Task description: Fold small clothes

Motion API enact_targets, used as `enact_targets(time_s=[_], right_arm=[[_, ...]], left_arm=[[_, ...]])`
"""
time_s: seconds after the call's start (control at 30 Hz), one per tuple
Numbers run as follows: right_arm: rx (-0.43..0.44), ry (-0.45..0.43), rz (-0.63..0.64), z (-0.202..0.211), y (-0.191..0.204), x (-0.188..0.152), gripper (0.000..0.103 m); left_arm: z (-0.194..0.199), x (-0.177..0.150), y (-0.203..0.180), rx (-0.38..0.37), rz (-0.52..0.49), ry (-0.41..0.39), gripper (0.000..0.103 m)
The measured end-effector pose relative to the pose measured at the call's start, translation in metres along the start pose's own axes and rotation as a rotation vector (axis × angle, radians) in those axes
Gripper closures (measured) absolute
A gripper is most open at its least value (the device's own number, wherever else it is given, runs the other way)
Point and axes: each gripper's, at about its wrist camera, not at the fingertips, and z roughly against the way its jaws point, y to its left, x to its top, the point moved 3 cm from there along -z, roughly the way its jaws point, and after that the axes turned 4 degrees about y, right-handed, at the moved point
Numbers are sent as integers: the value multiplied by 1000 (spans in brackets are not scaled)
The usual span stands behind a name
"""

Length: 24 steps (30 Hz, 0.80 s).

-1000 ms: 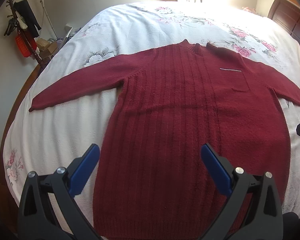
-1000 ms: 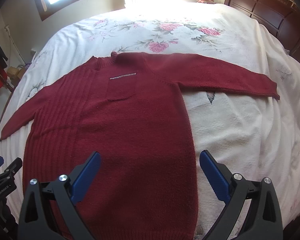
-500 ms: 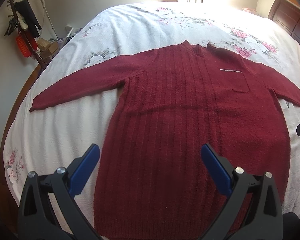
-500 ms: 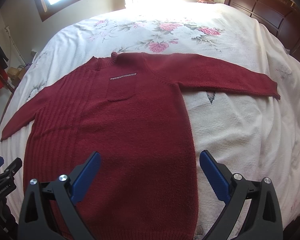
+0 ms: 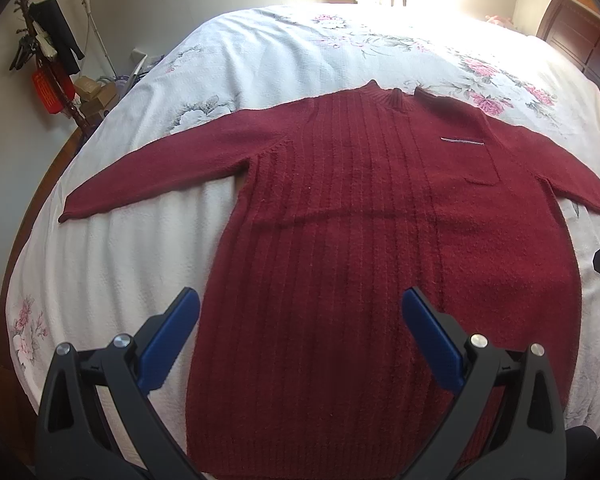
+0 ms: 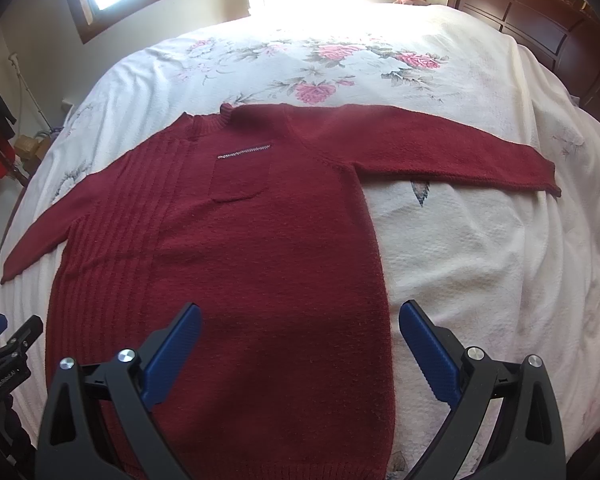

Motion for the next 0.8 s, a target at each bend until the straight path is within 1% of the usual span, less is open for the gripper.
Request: enact_targets(time_s=[0.1,0.13,0.23,0.33,0.37,0.43,0.47,0.5,0.53,0.57,0.63,0.67,0.73,0.8], right_arm=[[14,-3,-7,-2,-3,0,4],[4,-1,-3,-3,-4,0,4],[8,-1,-8,-6,-8,1,4],[7,-4,-9,-9,-16,6,4],[11,5,-15,-12,-20,9,4],[48,20,-41,-19,-36,21,4],[67,27,-61,-24,-47,29,4],[64,43,-79,-31,-61,39,4],[45,67,-96,-40,-78,50,4],[19,70,-120,-46,-97,61,4],[-2,110,-196,-66,-141,82,4],[-2,89,-230,-69,-163,95,4],[-4,130,-297,-91,-205,109,4],[-28,177,-360,-111,-242,115,4]], left_arm=[[-1,1,-1,-1,1,1,3],[-1,2,-2,-8,2,-3,3],[-4,8,-6,-55,18,-19,3],[-10,17,-15,-79,30,-19,3],[-14,22,-19,-84,33,-14,3],[-22,34,-28,-90,38,-7,3],[-27,42,-34,-91,40,-7,3],[-31,51,-41,-94,40,-7,3],[-35,60,-48,-91,35,-8,3],[-39,69,-57,-86,24,-9,3],[-45,88,-78,-86,-2,-14,3],[-48,97,-89,-88,-15,-21,3],[-52,113,-111,-86,-40,-35,3],[-57,127,-134,-85,-67,-42,3]])
